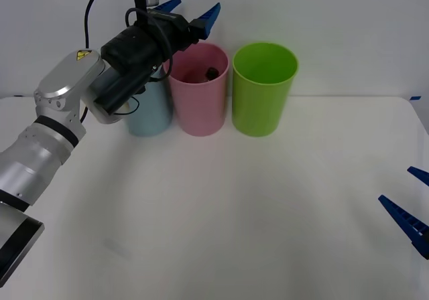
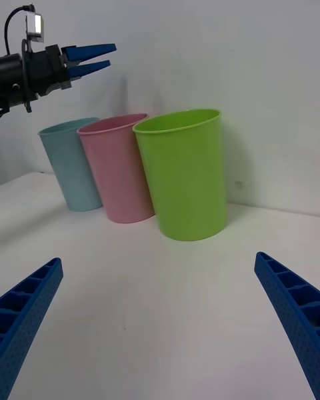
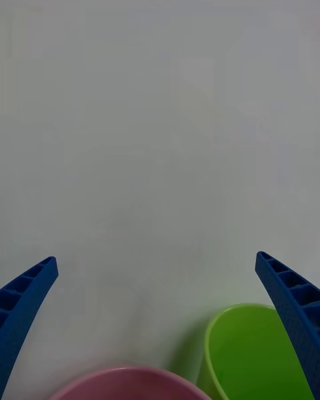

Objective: Grasp the object on the table and drop it into the matching bin: aluminum can to the light blue bin, PET bottle to the pink bin.

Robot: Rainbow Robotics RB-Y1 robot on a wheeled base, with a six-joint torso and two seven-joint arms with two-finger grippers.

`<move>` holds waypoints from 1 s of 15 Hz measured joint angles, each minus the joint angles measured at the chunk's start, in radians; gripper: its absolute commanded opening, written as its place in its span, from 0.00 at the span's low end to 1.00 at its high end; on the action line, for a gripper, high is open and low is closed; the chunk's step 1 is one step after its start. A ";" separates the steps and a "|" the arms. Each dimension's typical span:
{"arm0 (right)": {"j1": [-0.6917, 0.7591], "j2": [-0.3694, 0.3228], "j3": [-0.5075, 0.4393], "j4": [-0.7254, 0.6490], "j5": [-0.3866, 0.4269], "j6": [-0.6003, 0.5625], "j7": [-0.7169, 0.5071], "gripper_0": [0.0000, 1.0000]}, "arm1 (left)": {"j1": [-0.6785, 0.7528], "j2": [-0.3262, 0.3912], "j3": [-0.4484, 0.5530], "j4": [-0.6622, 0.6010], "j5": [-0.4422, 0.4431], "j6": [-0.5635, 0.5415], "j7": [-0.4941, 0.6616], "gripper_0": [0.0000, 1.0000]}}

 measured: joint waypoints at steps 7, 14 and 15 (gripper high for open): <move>0.000 0.000 0.000 0.000 0.000 0.000 0.000 1.00 | 0.122 0.125 0.000 -0.128 0.117 -0.027 -0.004 1.00; 0.000 0.000 0.000 0.000 0.000 0.000 0.000 1.00 | 0.400 0.305 0.103 -0.396 0.250 -0.056 -0.024 1.00; 0.000 0.000 0.000 0.000 0.000 0.000 0.000 1.00 | 0.463 0.308 0.152 -0.431 0.246 -0.080 -0.028 1.00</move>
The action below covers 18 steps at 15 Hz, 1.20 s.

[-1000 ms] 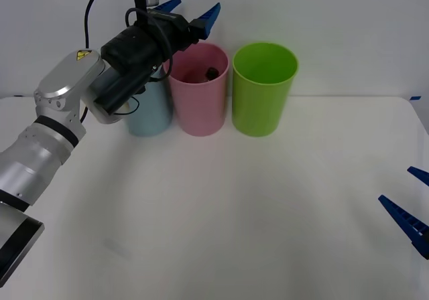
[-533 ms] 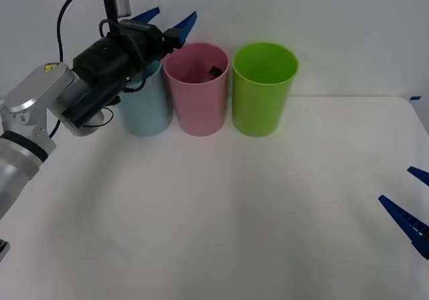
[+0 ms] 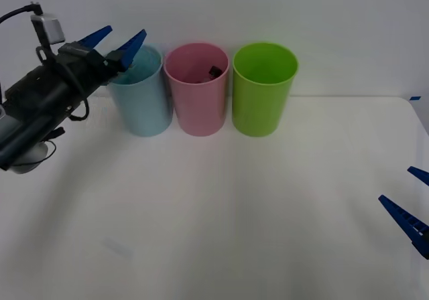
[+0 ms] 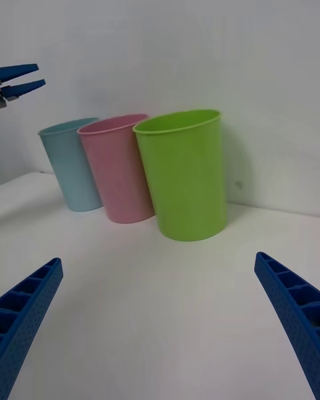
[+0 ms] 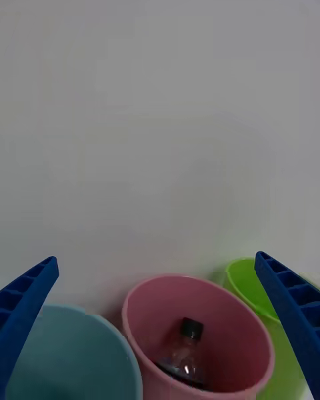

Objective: Grasp the object on the table and drop it into the matching bin: aluminum can to the light blue bin, PET bottle to the pink bin.

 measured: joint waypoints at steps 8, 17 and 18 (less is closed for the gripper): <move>0.000 0.000 0.000 0.000 0.000 0.000 0.000 1.00 | 0.391 0.007 0.328 -0.117 -0.094 -0.313 -0.008 1.00; 0.000 0.000 0.000 0.000 0.000 0.000 0.000 1.00 | 0.693 0.007 0.589 -0.116 -0.215 -0.575 -0.008 1.00; 0.000 0.000 0.000 0.000 0.000 0.000 0.000 1.00 | 0.722 0.007 0.608 -0.116 -0.225 -0.590 -0.006 1.00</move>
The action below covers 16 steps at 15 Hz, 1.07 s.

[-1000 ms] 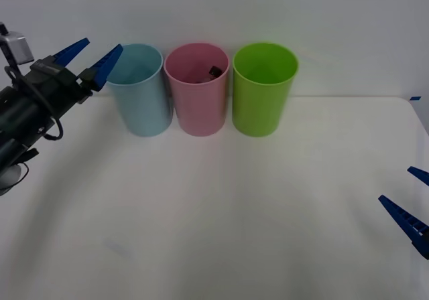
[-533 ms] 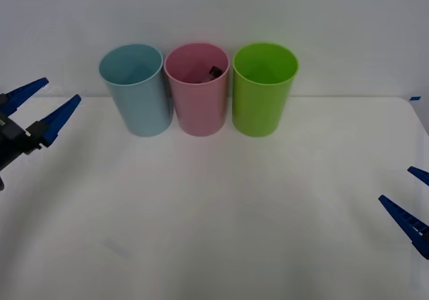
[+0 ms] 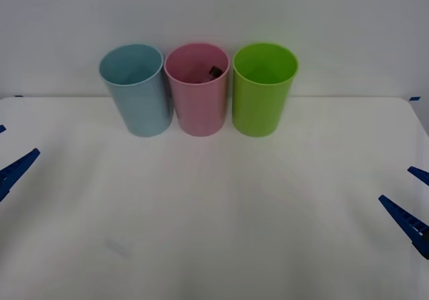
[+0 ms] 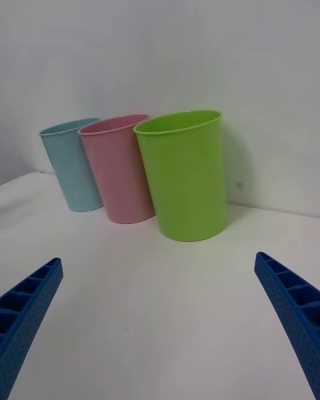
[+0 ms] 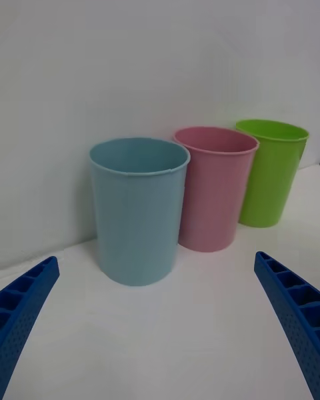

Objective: Grasp the object on the table and drop it into the matching bin: aluminum can to the light blue bin, PET bottle to the pink bin.

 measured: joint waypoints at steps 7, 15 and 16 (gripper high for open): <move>0.000 0.000 0.000 0.000 0.000 0.000 0.000 1.00 | 0.164 0.000 0.054 0.001 -0.005 -0.048 -0.010 1.00; 0.000 0.000 0.000 0.000 0.000 0.000 0.000 1.00 | 0.087 0.000 0.049 0.190 -0.038 -0.172 -0.094 1.00; 0.000 0.000 0.000 0.000 0.000 0.000 0.000 1.00 | 0.081 0.000 0.049 0.196 -0.043 -0.173 -0.093 1.00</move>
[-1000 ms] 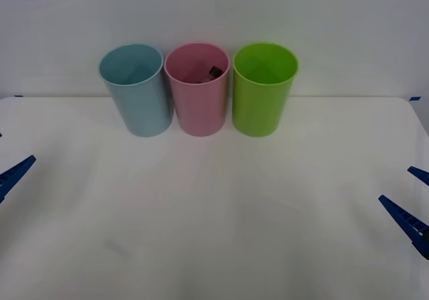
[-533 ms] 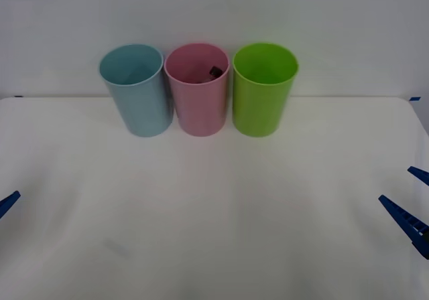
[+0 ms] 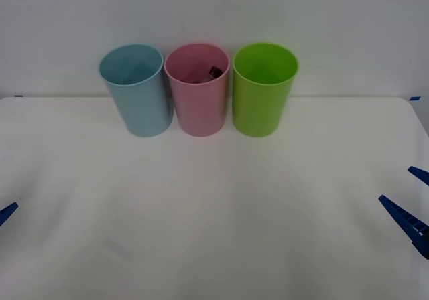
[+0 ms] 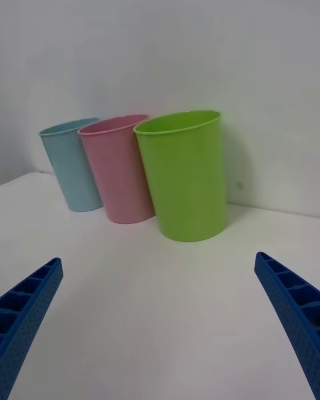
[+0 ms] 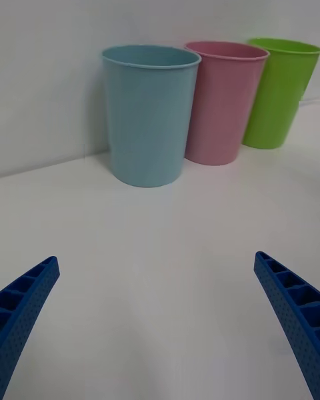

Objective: Grasp the object on the table and drop it into the matching bin: aluminum can to the light blue bin, PET bottle to the pink bin.

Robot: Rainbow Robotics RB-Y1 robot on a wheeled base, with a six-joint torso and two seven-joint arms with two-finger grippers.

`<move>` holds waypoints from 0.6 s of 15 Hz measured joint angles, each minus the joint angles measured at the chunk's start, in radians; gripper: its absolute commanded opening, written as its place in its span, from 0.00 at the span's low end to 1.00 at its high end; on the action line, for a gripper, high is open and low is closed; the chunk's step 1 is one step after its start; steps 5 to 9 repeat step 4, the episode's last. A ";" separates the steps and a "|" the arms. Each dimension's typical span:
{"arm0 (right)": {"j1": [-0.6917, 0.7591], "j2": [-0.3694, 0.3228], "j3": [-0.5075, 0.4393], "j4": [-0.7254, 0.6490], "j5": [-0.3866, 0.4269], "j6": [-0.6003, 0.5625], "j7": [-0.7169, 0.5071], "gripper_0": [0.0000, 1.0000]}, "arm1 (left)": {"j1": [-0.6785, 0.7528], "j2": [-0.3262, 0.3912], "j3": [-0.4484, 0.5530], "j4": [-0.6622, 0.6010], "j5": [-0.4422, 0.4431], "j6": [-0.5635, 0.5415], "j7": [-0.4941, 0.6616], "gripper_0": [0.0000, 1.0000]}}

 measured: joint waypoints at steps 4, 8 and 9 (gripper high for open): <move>0.000 0.000 0.000 0.000 0.000 0.000 0.000 1.00 | -0.001 0.000 0.000 0.002 0.000 0.000 0.010 1.00; 0.000 0.000 0.000 0.000 0.000 0.000 0.000 1.00 | -0.001 0.000 0.000 0.002 0.000 0.000 0.010 1.00; 0.000 0.000 0.000 0.000 0.000 0.000 0.000 1.00 | -0.001 0.000 0.000 0.002 0.000 0.000 0.010 1.00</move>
